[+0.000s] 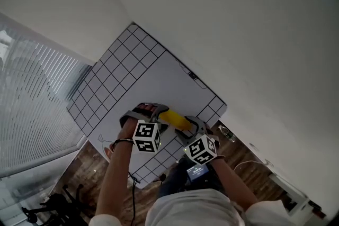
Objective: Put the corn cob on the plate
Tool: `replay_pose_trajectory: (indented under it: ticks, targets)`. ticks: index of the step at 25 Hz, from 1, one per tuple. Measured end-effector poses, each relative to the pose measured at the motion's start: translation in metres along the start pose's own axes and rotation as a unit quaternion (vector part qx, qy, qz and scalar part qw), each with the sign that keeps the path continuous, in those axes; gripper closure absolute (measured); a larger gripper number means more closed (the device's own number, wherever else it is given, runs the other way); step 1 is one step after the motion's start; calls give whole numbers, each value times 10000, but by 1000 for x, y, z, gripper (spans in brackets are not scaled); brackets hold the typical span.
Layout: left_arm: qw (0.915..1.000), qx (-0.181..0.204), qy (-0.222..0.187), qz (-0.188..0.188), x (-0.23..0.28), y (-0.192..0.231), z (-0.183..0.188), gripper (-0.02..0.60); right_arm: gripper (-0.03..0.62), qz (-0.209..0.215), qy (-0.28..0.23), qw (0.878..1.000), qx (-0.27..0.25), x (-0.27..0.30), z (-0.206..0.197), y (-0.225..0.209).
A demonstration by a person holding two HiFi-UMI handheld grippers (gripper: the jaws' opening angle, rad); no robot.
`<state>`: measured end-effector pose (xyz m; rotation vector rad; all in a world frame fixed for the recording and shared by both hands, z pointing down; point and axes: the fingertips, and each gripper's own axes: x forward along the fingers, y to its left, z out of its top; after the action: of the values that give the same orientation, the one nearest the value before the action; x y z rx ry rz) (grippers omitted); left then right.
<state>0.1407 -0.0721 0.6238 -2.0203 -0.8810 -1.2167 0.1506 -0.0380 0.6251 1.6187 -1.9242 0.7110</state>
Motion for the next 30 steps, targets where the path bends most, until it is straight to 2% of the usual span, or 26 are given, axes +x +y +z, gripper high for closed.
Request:
replay_pose_trajectory:
  ticks: [9, 13, 16, 18, 21, 30]
  targets:
    - [9987, 350, 204, -322, 25, -1, 3, 268, 321, 26, 247, 9996, -116, 11, -11, -5]
    - [9973, 541, 333, -363, 37, -3, 4, 268, 321, -5, 375, 9976, -575, 15, -14, -7]
    - [9968, 488, 398, -497, 39, -2, 4, 268, 329, 0, 475, 9930, -1082, 19, -14, -4]
    - [9960, 478, 479, -575, 40, 1, 3, 270, 375, 43, 488, 9925, -1116, 21, -14, -3]
    - [9952, 459, 578, -643, 41, 0, 4, 273, 375, 118, 507, 9930, -1064, 19, -16, -3]
    - [9951, 311, 732, -592, 35, -6, 4, 295, 375, 224, 518, 9894, -1338, 13, -11, 0]
